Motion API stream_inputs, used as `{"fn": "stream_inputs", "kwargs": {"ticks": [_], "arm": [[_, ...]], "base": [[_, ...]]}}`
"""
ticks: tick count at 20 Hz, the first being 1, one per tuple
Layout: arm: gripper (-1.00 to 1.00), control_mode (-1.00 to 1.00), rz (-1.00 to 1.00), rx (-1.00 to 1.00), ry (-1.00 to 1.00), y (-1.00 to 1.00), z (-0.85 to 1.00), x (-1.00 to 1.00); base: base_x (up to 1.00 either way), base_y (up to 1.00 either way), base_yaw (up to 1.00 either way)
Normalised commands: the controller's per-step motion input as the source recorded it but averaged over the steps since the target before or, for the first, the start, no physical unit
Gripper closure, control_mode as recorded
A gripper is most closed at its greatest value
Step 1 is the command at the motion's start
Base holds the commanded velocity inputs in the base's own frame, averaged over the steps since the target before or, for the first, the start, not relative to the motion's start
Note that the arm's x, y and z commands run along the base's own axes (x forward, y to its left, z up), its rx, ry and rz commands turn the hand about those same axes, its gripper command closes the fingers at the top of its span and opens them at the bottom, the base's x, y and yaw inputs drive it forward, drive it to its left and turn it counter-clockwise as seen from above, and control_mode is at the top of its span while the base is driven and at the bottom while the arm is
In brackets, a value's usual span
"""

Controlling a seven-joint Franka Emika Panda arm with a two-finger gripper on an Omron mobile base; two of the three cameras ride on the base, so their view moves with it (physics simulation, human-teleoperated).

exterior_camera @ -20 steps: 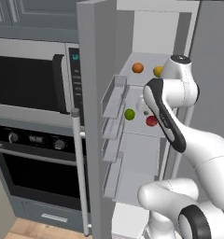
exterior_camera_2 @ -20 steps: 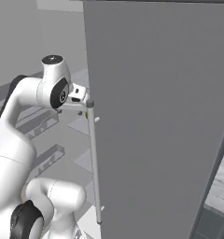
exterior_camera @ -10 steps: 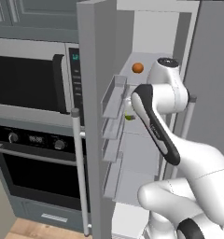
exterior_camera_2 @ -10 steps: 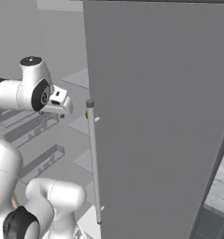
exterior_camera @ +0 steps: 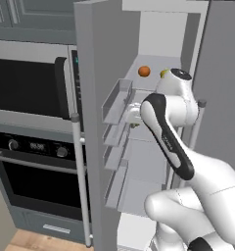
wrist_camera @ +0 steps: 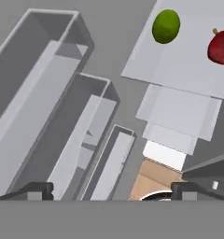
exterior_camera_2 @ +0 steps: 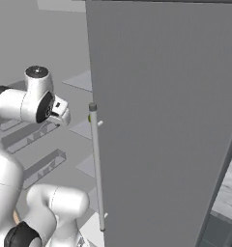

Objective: Take the tangerine and lemon from the highest rack and move them to the second highest rack where the pear and lime are located, to maximize freezer space. Close the freezer door after rearranging.

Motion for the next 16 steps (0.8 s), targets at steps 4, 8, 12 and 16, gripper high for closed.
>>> {"fn": "stream_inputs", "kwargs": {"ticks": [4,8,12,16], "arm": [[-1.0,-1.0,-0.17,-0.03,-0.4,-0.15,0.56,-0.23],[-1.0,-1.0,-0.17,-0.02,-0.18,-0.25,0.48,0.0],[-1.0,-1.0,0.0,-0.07,-0.29,-0.11,0.58,0.03],[-1.0,-1.0,0.0,-0.39,-0.34,-0.15,0.64,0.0]], "base": [[0.0,0.0,0.0],[0.0,0.0,0.0],[0.0,0.0,0.0],[0.0,0.0,0.0]]}}
